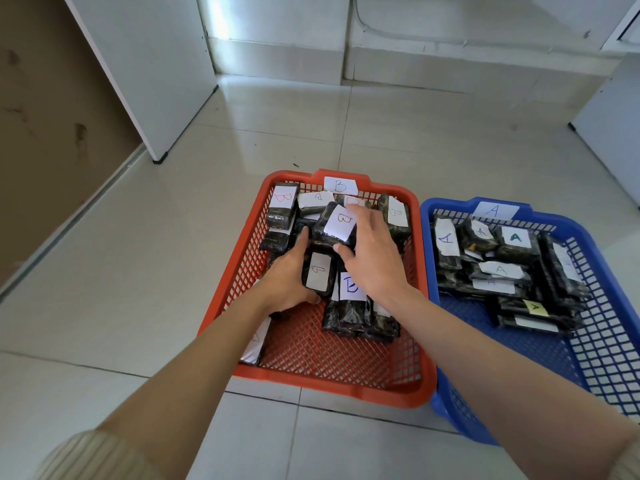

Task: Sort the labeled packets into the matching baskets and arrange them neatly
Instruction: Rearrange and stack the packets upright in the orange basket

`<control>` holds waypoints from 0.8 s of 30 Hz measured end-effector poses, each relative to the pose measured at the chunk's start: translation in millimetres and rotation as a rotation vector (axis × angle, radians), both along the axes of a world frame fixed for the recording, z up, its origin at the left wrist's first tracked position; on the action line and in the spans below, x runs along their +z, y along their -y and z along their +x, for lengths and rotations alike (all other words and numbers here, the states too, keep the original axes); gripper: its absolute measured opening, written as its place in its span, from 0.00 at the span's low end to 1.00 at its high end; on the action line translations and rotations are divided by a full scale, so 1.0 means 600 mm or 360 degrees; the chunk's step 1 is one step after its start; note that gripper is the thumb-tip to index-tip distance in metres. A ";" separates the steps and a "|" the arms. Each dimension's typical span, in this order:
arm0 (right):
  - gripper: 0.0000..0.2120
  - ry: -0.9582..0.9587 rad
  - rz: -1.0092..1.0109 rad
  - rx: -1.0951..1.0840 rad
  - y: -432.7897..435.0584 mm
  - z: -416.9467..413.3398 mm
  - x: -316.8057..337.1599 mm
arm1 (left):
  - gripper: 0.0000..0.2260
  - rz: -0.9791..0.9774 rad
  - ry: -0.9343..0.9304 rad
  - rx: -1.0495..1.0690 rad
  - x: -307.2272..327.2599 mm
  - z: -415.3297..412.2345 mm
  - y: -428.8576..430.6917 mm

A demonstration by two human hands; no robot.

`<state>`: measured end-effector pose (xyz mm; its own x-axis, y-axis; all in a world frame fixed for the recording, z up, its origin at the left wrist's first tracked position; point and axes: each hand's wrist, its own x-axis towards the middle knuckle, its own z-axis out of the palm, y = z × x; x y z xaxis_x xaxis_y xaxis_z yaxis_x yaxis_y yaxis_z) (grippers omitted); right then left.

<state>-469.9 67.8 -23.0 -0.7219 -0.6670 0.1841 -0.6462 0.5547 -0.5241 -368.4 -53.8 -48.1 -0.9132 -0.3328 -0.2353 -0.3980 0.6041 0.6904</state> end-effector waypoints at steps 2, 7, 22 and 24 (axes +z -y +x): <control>0.30 -0.0020 -0.0004 0.0001 -0.006 0.005 -0.004 | 0.57 -0.0030 0.0050 -0.0047 0.003 -0.008 0.004; 0.30 -0.0002 -0.0075 -0.0017 -0.009 0.004 -0.002 | 0.54 -0.0028 -0.0087 -0.0008 -0.003 0.001 0.001; 0.29 0.0019 -0.0092 -0.0048 -0.016 -0.001 -0.005 | 0.40 -0.0306 -0.0343 0.0205 -0.019 -0.008 -0.010; 0.29 0.0030 -0.0090 -0.0050 -0.016 -0.002 -0.004 | 0.39 -0.0305 -0.0343 0.0217 -0.021 -0.007 -0.011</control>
<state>-471.2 77.7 -25.4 -0.7459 -0.6331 0.2069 -0.6188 0.5437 -0.5669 -372.6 -47.4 -60.5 -0.8791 -0.4751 0.0378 -0.3410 0.6824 0.6466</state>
